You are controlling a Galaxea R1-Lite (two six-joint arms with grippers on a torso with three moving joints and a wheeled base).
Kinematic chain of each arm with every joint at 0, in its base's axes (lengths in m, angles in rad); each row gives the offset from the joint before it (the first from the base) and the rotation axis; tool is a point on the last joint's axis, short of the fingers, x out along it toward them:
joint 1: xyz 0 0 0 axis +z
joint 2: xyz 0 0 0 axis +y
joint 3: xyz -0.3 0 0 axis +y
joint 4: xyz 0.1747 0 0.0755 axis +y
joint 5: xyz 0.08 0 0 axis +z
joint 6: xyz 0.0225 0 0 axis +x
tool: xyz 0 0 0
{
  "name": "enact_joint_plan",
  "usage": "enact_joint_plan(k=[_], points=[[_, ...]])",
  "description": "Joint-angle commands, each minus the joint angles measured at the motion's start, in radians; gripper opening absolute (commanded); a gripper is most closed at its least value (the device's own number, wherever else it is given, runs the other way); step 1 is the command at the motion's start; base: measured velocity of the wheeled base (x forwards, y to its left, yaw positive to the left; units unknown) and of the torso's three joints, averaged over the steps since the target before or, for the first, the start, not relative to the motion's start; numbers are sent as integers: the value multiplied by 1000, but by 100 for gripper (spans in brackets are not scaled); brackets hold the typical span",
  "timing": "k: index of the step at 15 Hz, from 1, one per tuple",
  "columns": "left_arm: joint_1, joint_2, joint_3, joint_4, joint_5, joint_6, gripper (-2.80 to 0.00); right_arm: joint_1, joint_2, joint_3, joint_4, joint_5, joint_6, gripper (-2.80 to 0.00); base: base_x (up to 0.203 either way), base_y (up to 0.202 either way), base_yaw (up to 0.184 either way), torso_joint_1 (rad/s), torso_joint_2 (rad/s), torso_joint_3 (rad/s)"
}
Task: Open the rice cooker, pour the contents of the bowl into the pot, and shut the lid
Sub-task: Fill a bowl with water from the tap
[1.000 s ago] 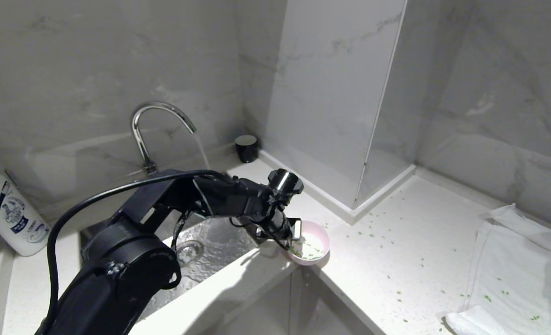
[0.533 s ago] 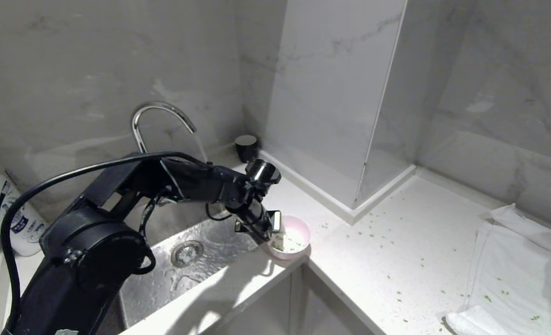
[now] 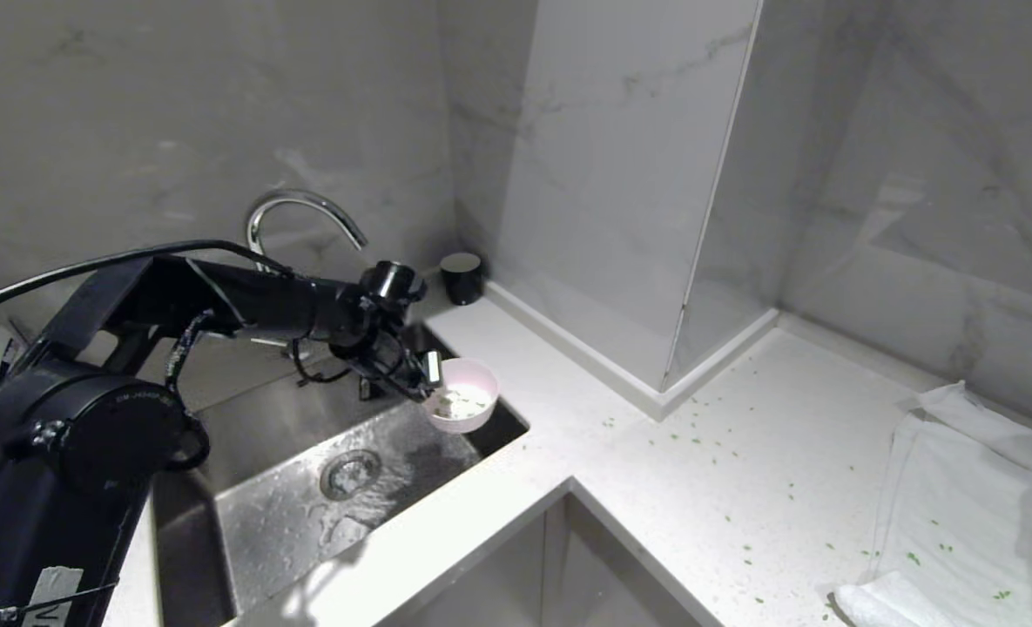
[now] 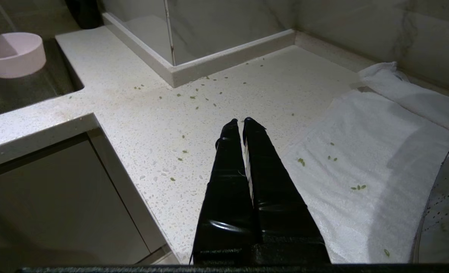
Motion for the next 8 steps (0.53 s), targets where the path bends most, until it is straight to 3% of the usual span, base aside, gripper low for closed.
enact_joint_plan(k=[1, 4, 6, 8], points=[[77, 34, -52, 2, 1, -2, -280, 0, 0, 2, 0, 1, 0, -280, 0, 0, 0, 0, 0, 0], [119, 95, -103, 2, 15, -2, -280, 0, 0, 2, 0, 1, 0, -280, 0, 0, 0, 0, 0, 0], [137, 135, -116, -5, 74, -3, -280, 0, 0, 2, 0, 1, 0, -280, 0, 0, 0, 0, 0, 0], [160, 148, -116, -62, 82, -22, -280, 0, 0, 2, 0, 1, 0, -280, 0, 0, 0, 0, 0, 0]])
